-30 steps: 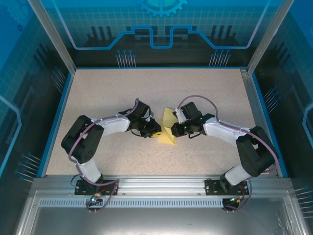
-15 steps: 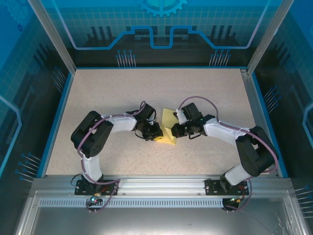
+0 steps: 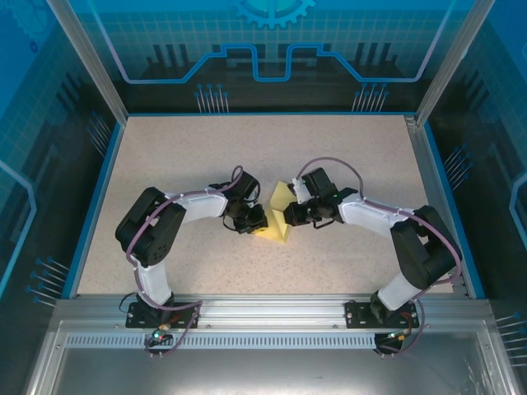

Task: Fold a paper plane with a square sheet of paper (pick it up from the middle)
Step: Third fold the triangle at the center of the table.

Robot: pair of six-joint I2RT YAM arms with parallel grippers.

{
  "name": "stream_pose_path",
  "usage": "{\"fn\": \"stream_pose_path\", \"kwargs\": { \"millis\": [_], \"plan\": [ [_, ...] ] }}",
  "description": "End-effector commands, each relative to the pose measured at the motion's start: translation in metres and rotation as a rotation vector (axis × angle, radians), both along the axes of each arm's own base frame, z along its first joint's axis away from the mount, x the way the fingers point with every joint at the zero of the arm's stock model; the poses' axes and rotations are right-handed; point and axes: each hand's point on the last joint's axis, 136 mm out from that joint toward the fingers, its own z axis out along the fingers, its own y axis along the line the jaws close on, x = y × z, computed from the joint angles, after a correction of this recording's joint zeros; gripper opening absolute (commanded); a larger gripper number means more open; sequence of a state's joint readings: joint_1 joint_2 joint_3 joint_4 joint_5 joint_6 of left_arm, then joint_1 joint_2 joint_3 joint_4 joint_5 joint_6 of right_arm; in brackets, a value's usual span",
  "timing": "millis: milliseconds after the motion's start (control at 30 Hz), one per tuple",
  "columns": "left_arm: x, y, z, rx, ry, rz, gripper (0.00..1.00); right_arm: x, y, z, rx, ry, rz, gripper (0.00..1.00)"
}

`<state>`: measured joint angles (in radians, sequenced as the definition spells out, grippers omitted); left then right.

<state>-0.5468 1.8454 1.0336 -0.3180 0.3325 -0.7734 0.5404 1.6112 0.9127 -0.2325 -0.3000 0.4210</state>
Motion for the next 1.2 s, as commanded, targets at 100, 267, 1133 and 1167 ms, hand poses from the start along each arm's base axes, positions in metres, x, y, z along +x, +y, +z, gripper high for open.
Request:
{"fn": "stream_pose_path", "kwargs": {
  "millis": [100, 267, 1133, 1167],
  "plan": [
    [0.003, 0.009, 0.004, 0.042, -0.018, -0.01, 0.16, 0.008, -0.009, -0.019, -0.097, 0.072, -0.016, 0.05],
    [0.003, 0.009, 0.006, 0.038, -0.025, -0.009, 0.17, 0.003, -0.015, -0.031, -0.122, 0.097, -0.033, 0.05],
    [0.002, 0.006, 0.005, 0.026, -0.021, -0.023, 0.2, 0.014, -0.011, -0.051, -0.194, 0.098, -0.015, 0.06],
    [0.003, 0.006, 0.005, 0.025, -0.021, -0.023, 0.2, 0.015, -0.009, -0.049, -0.187, 0.092, -0.012, 0.06]
  ]
}}
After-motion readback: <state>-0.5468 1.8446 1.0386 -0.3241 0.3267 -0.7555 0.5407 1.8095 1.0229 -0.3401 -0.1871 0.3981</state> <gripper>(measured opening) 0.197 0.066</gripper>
